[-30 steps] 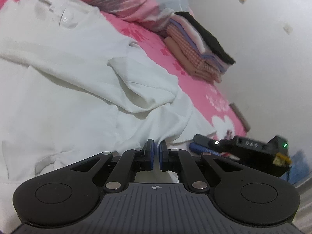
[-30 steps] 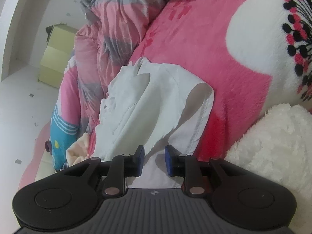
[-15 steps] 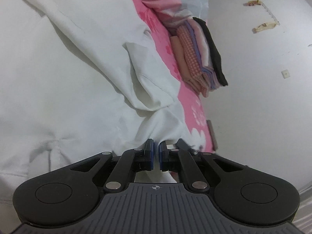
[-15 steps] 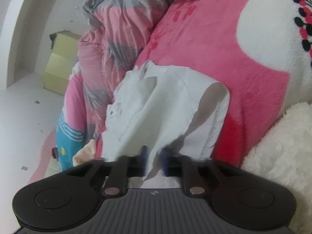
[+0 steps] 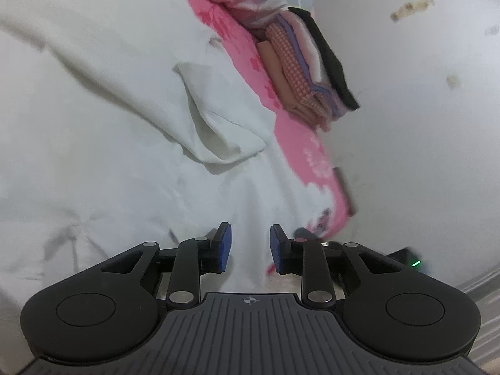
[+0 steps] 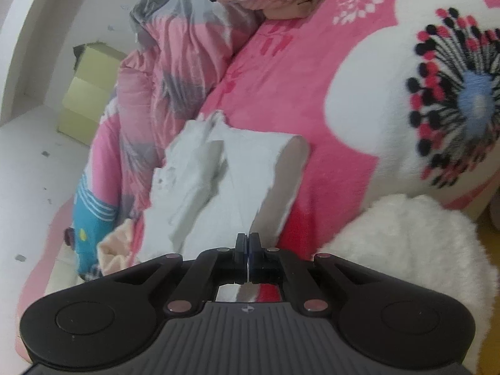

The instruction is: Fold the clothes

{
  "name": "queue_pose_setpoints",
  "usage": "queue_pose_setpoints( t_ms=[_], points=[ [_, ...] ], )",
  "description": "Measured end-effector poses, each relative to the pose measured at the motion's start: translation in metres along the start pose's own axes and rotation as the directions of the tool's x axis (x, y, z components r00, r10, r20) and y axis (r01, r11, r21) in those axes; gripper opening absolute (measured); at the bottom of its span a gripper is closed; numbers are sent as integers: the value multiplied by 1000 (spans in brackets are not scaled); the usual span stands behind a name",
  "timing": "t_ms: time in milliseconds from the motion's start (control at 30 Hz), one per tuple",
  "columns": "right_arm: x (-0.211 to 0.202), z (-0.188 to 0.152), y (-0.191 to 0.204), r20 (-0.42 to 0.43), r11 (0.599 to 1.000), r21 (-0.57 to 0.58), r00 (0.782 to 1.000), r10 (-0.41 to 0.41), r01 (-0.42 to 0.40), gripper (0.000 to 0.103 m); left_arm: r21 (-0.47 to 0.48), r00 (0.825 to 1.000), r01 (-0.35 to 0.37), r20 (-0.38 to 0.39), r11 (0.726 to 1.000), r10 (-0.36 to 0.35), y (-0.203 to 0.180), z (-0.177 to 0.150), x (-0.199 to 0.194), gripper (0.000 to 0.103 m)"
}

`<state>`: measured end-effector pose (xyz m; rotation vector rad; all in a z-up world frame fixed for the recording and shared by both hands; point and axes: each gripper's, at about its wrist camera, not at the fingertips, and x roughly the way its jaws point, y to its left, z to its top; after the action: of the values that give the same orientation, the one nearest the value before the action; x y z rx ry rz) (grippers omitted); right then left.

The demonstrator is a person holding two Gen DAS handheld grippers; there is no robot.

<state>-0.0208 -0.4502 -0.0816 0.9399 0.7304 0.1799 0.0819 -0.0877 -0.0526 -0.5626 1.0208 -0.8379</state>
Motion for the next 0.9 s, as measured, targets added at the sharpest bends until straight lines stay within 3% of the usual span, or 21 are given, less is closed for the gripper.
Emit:
queue_pose_setpoints(
  t_ms=[100, 233, 367, 433, 533, 600, 667, 700, 800, 867, 900],
  points=[
    [-7, 0, -2, 5, 998, -15, 998, -57, 57, 2, 186, 990, -139, 21, 973, 138, -22, -8, 0, 26],
    [-33, 4, 5, 109, 976, -100, 977, -182, 193, 2, 432, 955, -293, 100, 853, 278, -53, -25, 3, 26],
    [-43, 6, 29, 182, 953, -235, 972, -149, 190, 2, 588, 943, -329, 155, 739, 296, -72, -41, 9, 27],
    [-28, 5, 52, 172, 917, -357, 978, -121, 177, 2, 633, 934, -345, 161, 693, 319, -77, -46, 20, 27],
    [5, -2, 80, 131, 814, -552, 983, -129, 180, 2, 663, 905, -393, 156, 637, 396, -75, -53, 37, 28],
    [20, -4, 81, 134, 757, -603, 967, -215, 252, 3, 653, 904, -398, 161, 645, 395, -72, -55, 37, 29],
    [33, -3, 78, 150, 702, -628, 937, -315, 336, 3, 636, 911, -389, 157, 667, 381, -70, -54, 32, 30],
    [34, -2, 75, 154, 697, -623, 929, -337, 356, 3, 627, 915, -383, 155, 679, 373, -69, -53, 29, 30],
    [16, 10, 74, 145, 790, -532, 952, -270, 305, 3, 602, 925, -368, 161, 709, 343, -67, -51, 16, 30],
    [12, 15, 84, 146, 798, -542, 964, -221, 265, 5, 582, 933, -355, 168, 731, 319, -66, -49, 8, 31],
    [14, 17, 90, 142, 797, -551, 969, -201, 246, 11, 567, 935, -351, 171, 745, 310, -65, -47, 5, 31]
  ],
)
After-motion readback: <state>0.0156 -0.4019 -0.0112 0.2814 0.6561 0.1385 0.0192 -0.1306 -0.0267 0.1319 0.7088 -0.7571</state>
